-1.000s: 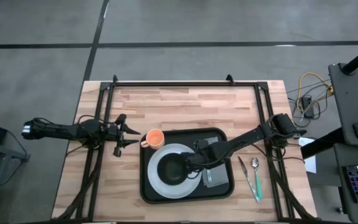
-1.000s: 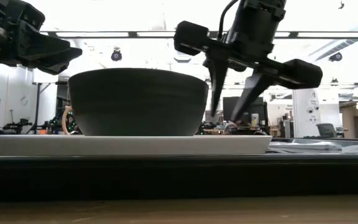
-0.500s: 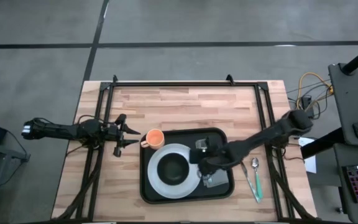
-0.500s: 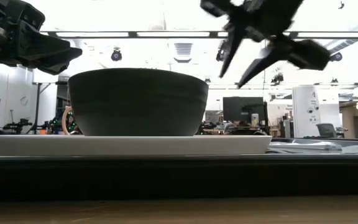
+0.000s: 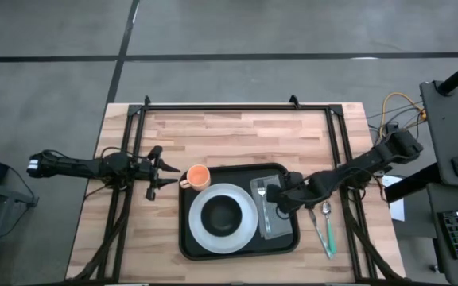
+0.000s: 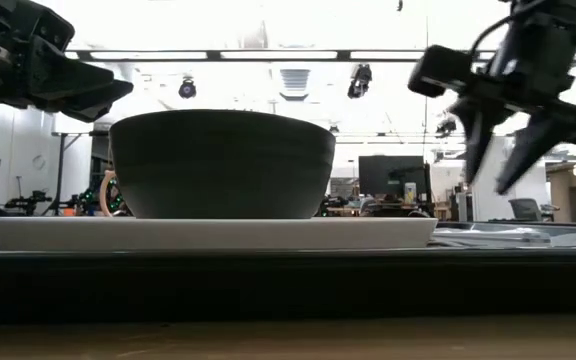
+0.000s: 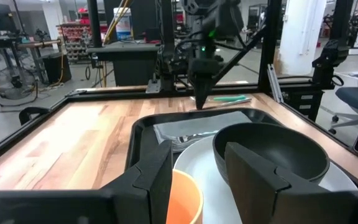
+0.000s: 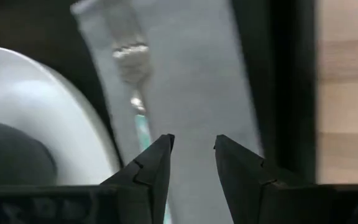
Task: Set up tray
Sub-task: Put the blue knife on top of the gray napkin right of the blue fork
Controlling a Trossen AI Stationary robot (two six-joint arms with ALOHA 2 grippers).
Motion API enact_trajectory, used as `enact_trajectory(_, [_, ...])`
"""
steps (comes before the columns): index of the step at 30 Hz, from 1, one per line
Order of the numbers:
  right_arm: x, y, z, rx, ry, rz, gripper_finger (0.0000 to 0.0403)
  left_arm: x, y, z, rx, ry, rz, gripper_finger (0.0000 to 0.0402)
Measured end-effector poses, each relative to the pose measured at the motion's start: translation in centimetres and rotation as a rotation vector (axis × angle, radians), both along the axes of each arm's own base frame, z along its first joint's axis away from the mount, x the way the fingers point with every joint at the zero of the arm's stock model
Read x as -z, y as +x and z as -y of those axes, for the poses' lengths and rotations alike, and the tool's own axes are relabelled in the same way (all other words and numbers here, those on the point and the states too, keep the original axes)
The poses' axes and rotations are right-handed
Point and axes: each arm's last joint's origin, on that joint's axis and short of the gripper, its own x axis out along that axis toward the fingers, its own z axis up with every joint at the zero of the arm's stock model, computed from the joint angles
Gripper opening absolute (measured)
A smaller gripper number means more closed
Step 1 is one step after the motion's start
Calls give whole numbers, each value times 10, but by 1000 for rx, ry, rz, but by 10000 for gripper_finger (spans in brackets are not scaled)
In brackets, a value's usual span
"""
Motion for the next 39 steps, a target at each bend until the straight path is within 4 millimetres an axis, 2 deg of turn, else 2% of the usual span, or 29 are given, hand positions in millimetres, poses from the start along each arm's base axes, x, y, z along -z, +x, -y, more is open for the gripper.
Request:
enact_trajectory(4, [7,-9,3,-2,-1,-29,117,0,0,0,0,0,-4,130])
enact_trajectory(12, [7,-11,8,-82,-69,-27,124,1,1,0,0,1,-9,130])
enact_trajectory(17, [4,-11,9,-1,-32,5,125,1,1,0,0,0,-8,130])
enact_trajectory(23, [5,-14,10,-49,-65,-35,125,1,1,0,0,0,-8,130])
enact_trajectory(27, [8,-26,14,43,-66,-152,119,1,1,0,0,1,-8,130])
enact_trajectory(30, [10,-36,14,98,1,-274,116,1,1,0,0,0,-8,130])
enact_trajectory(35, [9,-34,12,-39,0,-282,111,1,1,0,0,0,-8,130])
enact_trajectory(39, [5,-31,10,-264,-41,-280,113,1,1,0,0,0,-8,130])
